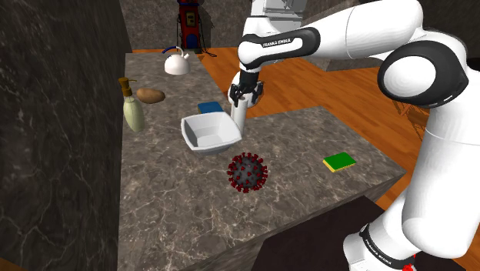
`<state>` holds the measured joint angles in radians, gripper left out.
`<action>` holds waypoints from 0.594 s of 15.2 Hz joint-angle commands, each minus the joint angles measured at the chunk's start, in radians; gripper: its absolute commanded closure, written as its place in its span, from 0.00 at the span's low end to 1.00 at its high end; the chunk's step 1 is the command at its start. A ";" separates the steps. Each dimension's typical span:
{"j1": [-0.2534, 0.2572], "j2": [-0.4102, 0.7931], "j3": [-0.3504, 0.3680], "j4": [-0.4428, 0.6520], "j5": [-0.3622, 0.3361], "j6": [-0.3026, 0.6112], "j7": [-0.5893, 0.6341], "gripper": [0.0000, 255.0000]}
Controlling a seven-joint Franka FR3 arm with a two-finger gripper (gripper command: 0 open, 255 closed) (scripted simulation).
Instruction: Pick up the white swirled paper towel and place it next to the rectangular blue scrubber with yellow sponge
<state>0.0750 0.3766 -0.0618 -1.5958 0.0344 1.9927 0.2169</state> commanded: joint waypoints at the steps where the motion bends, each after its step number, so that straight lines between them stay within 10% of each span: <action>1: 0.000 0.000 0.000 0.000 0.000 0.000 0.000 0.00; 9: -0.001 -0.027 -0.001 0.089 -0.003 -0.115 0.002 0.00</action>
<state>0.0745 0.3542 -0.0629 -1.5083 0.0322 1.8839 0.2191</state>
